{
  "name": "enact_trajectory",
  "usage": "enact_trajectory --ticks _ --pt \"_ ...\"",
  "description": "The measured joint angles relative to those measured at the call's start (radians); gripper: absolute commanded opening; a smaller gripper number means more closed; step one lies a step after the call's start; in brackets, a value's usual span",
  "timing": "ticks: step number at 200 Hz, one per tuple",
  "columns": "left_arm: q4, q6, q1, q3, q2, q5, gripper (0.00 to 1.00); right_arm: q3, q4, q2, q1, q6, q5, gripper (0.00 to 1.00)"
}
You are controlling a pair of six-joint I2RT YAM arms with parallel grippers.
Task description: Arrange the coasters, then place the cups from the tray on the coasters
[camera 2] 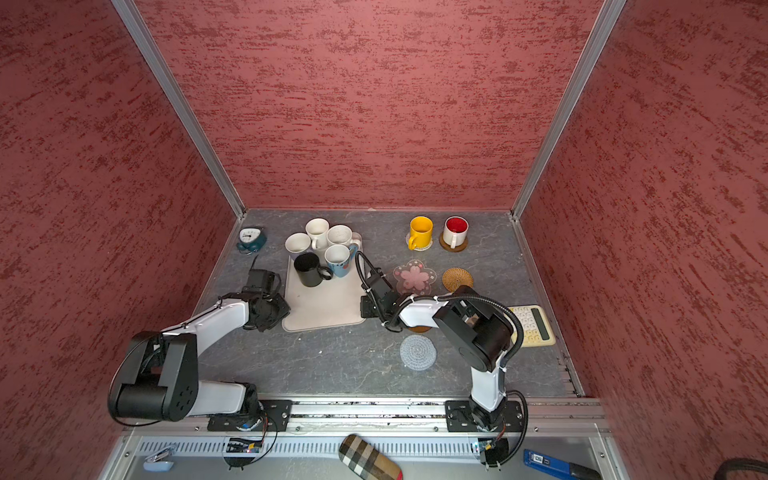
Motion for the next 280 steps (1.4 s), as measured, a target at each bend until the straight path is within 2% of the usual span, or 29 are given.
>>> enact_trajectory --ticks 40,70,89,96,137,166,212,252,280 --pt "-0.027 -0.025 0.005 0.005 -0.029 -0.041 0.63 -0.003 -0.065 -0.045 0.023 -0.026 -0.042 0.62" --pt "-0.081 -0.020 0.002 0.021 -0.143 -0.057 0.81 -0.002 -0.122 -0.093 0.023 -0.051 -0.042 0.72" --pt "-0.113 -0.002 -0.014 0.048 -0.223 -0.064 0.97 0.010 -0.160 -0.134 0.022 -0.078 -0.042 0.78" --pt "-0.121 0.006 -0.024 0.057 -0.245 -0.065 1.00 0.019 -0.172 -0.150 0.020 -0.091 -0.043 0.79" --pt "-0.176 0.038 -0.108 0.122 -0.300 -0.068 1.00 0.145 -0.245 -0.198 -0.023 -0.174 -0.087 0.81" --pt "-0.196 0.038 -0.155 0.159 -0.291 -0.074 1.00 0.320 -0.322 -0.156 -0.093 -0.235 -0.097 0.75" --pt "-0.207 0.039 -0.203 0.179 -0.274 -0.093 1.00 0.669 -0.464 0.081 -0.222 -0.279 -0.066 0.89" --pt "-0.206 0.044 -0.225 0.179 -0.268 -0.111 1.00 0.894 -0.580 0.286 -0.241 -0.293 -0.010 0.90" --pt "-0.206 0.051 -0.240 0.179 -0.264 -0.116 1.00 0.987 -0.630 0.369 -0.241 -0.296 0.013 0.90"
